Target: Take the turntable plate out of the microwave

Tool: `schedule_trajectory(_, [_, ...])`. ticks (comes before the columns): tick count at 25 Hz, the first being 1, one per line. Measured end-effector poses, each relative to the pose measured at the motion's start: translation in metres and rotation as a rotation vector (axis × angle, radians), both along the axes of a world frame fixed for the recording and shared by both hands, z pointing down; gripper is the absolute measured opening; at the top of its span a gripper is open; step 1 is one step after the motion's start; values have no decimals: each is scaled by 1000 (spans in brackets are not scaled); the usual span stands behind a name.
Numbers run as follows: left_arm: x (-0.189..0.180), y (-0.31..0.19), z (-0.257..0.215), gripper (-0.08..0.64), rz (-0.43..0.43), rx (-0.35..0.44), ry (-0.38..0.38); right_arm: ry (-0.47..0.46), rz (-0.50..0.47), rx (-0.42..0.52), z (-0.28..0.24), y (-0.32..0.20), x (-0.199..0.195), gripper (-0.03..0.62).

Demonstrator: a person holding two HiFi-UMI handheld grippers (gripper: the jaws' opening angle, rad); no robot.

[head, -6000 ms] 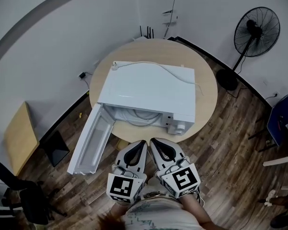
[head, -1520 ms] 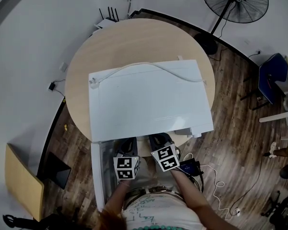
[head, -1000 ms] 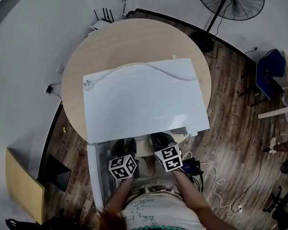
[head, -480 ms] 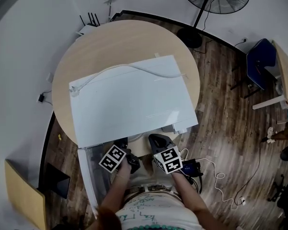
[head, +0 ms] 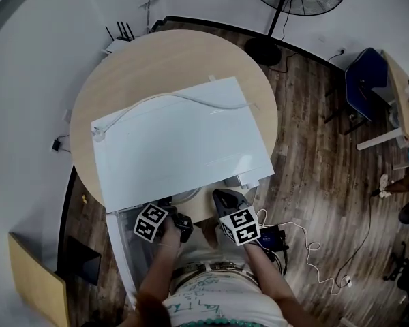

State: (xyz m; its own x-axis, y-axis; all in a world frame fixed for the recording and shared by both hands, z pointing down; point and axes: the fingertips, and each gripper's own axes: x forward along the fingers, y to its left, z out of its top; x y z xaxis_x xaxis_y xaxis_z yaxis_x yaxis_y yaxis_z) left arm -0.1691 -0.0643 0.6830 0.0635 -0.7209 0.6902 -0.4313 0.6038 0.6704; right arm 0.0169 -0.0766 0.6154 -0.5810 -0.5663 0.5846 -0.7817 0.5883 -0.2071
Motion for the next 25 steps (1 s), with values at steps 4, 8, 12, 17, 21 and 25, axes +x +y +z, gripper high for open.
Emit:
schedule_trajectory(4, [2,3,-4,202,-14,30,21,-5,-16,-6,2,1,-2,-9])
schedule_trajectory(8, [3,7,-6,162,-31,67,56,-11,-36,-8,3,4,-7,-8])
schedule_trajectory(12, [8,8,-11,121,-53,132,117,-34,-35,-26,4,5,-9,-8])
schedule_trajectory(17, [11,13,-15,83,-90,230,194,-68,-25,-56,6,8,-7,-8])
schedule_trajectory(21, [15,18,-19,71,-95,283,216,-122,-13,-102,10,10,-6,5])
schedule_trajectory(25, [14,22,-23,63,-99,305,223,-215,14,-178,14,11,-8,27])
